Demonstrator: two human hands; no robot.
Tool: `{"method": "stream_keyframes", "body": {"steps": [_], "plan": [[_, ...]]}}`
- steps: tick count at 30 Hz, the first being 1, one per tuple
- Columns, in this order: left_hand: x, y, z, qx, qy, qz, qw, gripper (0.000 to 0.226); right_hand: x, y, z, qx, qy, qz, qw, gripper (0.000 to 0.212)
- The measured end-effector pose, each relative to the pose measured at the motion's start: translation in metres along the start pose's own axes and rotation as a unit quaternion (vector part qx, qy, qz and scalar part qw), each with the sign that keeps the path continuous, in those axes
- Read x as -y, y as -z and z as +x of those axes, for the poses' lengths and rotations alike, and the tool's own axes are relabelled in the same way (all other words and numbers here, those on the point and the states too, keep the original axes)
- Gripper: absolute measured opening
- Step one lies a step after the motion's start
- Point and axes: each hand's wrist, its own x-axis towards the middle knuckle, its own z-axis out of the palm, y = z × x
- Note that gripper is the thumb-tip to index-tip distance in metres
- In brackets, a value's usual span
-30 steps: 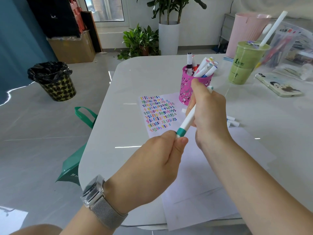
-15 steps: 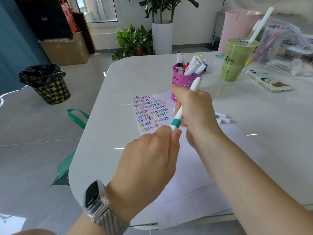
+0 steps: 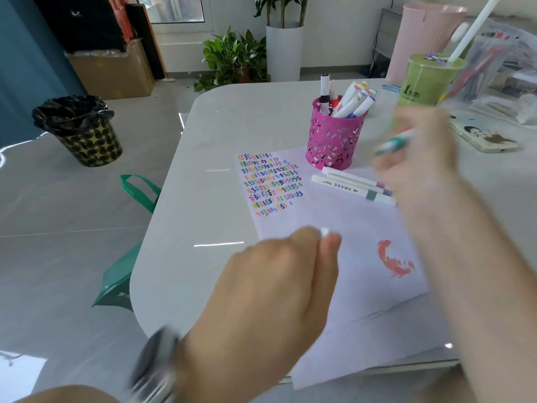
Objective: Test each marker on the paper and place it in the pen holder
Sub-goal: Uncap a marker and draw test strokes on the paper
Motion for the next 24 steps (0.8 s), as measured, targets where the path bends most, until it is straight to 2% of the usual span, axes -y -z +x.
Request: {"method": "stream_keyframes", "body": {"steps": [4,7,10,13,15,20,24], "plan": [[0.025,0.019,-0.006,-0.027,0.084,0.004,0.996,0.052,0.013,0.022,0.020,-0.061,0.043,0.028,0.997,0.039],[0.027,0.015,0.005,0.005,0.115,-0.003,0.993,0.053,-0.014,0.019,0.030,-0.019,0.004,-0.029,0.999,0.049],[0.016,0.004,0.005,0.057,0.099,0.067,0.991,0.041,-0.026,0.013,0.032,0.068,-0.014,-0.126,0.990,0.055],[0.017,-0.004,0.004,0.088,0.088,0.124,0.984,0.038,-0.039,0.011,0.033,0.120,0.007,-0.189,0.975,0.025],[0.020,-0.005,0.004,0.105,0.084,0.181,0.974,0.037,-0.051,0.012,0.036,0.116,0.039,-0.243,0.962,0.015],[0.024,-0.002,0.006,0.119,0.079,0.220,0.965,0.038,-0.071,0.007,0.042,0.091,0.052,-0.324,0.940,0.032],[0.026,0.000,0.006,0.127,0.087,0.228,0.961,0.044,-0.076,0.004,0.048,0.090,0.074,-0.364,0.924,0.029]]}}
